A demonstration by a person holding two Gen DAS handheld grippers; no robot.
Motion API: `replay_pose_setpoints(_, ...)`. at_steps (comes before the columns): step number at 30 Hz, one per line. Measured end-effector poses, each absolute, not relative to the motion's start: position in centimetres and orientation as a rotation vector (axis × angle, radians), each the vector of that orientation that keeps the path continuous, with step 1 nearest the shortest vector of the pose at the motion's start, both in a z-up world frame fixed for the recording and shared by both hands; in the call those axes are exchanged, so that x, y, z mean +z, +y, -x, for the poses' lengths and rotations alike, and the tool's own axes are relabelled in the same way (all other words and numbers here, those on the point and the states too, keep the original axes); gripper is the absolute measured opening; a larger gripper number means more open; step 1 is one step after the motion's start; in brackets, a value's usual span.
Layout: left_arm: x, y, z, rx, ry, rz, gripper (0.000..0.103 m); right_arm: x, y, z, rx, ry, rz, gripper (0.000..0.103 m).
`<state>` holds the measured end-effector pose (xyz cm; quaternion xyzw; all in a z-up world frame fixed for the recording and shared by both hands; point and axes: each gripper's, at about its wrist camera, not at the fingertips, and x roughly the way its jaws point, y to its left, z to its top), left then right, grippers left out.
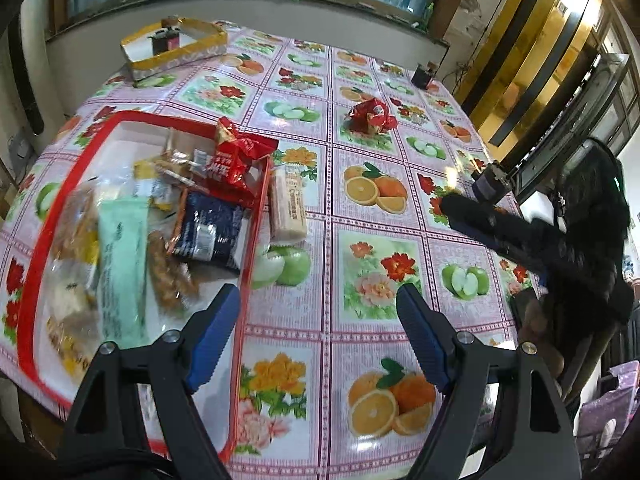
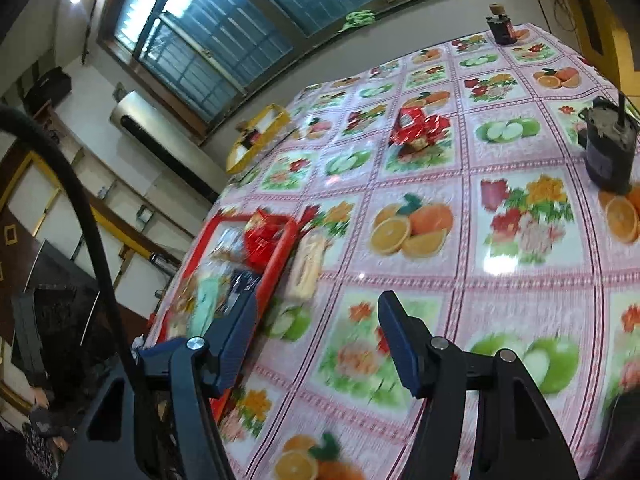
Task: Organize snacks
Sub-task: 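Move both grippers back and grasp the long cream cake packet with the left gripper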
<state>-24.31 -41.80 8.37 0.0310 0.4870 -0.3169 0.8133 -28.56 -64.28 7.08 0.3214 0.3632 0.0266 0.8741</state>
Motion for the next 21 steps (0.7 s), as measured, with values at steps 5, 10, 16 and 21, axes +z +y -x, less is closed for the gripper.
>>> replay_pose_setpoints(5, 7.7, -44.7, 21.7, -0.657, 1.069, -0.112, 0.078, 6.1, -66.7, 24.4, 0.041, 0.766, -0.732, 0.062)
replay_pose_setpoints(10, 5.1, -48.0, 19.1, -0.609, 1.109, -0.239, 0.072, 4.1, -68.0, 23.8, -0.005, 0.764, -0.772, 0.06)
replay_pose_setpoints(16, 3.5, -50.1, 17.3, -0.568, 1.162, -0.338, 0.071, 4.1, -68.7, 24.8, -0.013, 0.751, -0.802, 0.059)
replay_pose_setpoints(21, 3.4, -50.6, 16.1, -0.497, 1.183, -0.399, 0.071, 4.4, -68.5, 25.1, -0.014, 0.746, -0.798, 0.059)
